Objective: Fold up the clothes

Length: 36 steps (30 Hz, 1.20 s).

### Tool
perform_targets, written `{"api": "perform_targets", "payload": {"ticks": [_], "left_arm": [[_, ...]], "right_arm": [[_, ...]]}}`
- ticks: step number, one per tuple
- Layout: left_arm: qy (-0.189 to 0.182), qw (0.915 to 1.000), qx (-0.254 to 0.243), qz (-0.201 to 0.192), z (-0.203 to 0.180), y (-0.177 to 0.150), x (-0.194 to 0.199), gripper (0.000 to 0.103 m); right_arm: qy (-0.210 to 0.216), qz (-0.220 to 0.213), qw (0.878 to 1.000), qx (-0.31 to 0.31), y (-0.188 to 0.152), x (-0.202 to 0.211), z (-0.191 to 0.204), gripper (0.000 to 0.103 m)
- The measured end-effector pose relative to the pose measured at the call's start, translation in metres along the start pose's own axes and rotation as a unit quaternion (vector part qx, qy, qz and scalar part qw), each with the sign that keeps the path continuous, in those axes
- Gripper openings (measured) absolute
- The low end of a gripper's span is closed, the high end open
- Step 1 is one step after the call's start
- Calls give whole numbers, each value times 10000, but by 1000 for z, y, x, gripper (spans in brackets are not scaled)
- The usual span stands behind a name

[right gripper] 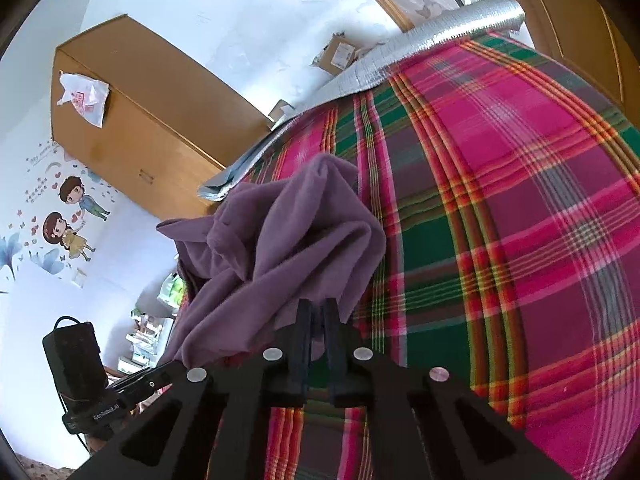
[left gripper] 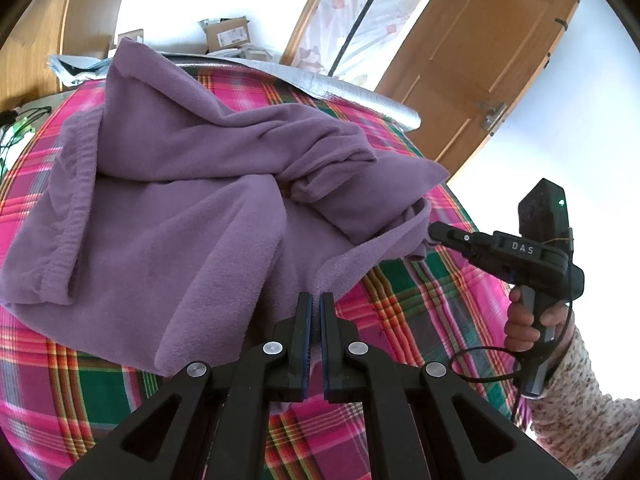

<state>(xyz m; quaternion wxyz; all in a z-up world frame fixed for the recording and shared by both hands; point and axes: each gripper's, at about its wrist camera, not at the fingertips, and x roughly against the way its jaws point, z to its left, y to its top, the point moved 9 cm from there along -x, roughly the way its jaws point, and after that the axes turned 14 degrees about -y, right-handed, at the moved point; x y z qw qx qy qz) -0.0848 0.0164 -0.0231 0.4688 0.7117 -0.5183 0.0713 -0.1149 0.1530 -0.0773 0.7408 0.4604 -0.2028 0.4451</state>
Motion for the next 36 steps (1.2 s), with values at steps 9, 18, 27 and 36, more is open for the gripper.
{"api": "perform_targets", "payload": {"ticks": [9, 18, 27, 36], "left_arm": [[-83, 9997, -210, -64, -13, 5, 6, 4], [-268, 9987, -413, -88, -34, 11, 4, 4], [-438, 9978, -487, -25, -45, 12, -5, 4], [-672, 9960, -551, 184, -62, 2, -20, 4]], "right_arm": [[-211, -515, 9981, 267, 18, 31, 5, 4], [-452, -933, 9945, 135, 39, 56, -12, 4], [-875, -1391, 9864, -93, 64, 81, -42, 4], [-1188, -1769, 9760, -443, 73, 113, -76, 4]]}}
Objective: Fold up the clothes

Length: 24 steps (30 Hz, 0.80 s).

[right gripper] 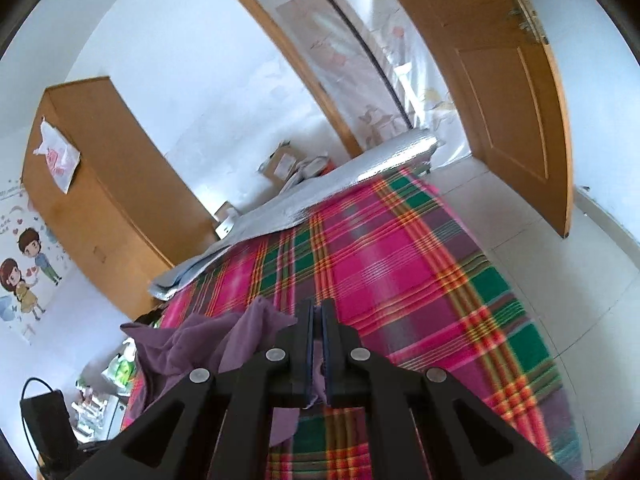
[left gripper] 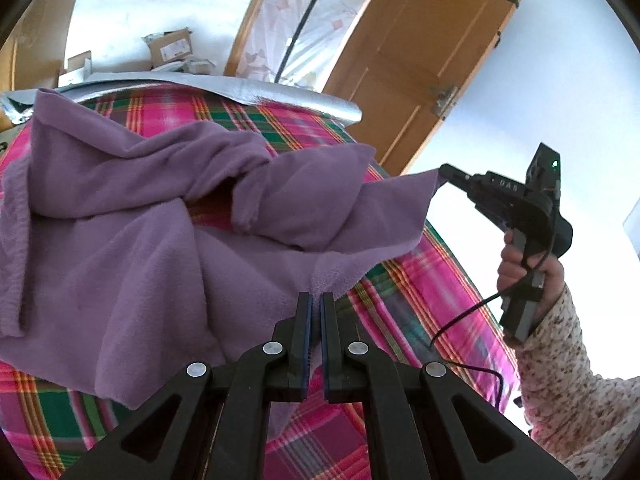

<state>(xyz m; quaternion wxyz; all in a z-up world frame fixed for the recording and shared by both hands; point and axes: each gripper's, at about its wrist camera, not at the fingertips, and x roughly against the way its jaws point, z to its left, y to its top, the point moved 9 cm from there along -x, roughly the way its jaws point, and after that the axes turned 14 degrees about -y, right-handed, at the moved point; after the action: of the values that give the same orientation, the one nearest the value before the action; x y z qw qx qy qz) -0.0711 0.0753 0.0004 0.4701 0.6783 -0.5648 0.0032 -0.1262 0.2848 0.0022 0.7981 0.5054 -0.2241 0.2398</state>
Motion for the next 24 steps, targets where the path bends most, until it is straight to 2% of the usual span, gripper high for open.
{"api": "perform_targets", "payload": {"ticks": [5, 13, 14, 17, 21, 24], "left_arm": [[-145, 9998, 21, 127, -6, -8, -9, 4], [-270, 9990, 244, 273, -3, -18, -18, 4], [-293, 9988, 292, 272, -2, -20, -17, 8], [-315, 9988, 314, 203, -3, -24, -6, 19], [-166, 9996, 204, -51, -2, -31, 25, 21], [102, 9990, 216, -387, 8, -35, 60, 25]], "right_arm": [[-242, -131, 9996, -110, 3, 10, -21, 4], [-493, 86, 9986, -197, -17, 3, -37, 6], [-515, 124, 9983, -222, -19, 3, -38, 6], [-594, 125, 9980, -183, -21, 11, -37, 10], [-722, -158, 9972, 71, -13, 42, -28, 15], [-769, -368, 9955, 421, -6, 73, -12, 19]]}}
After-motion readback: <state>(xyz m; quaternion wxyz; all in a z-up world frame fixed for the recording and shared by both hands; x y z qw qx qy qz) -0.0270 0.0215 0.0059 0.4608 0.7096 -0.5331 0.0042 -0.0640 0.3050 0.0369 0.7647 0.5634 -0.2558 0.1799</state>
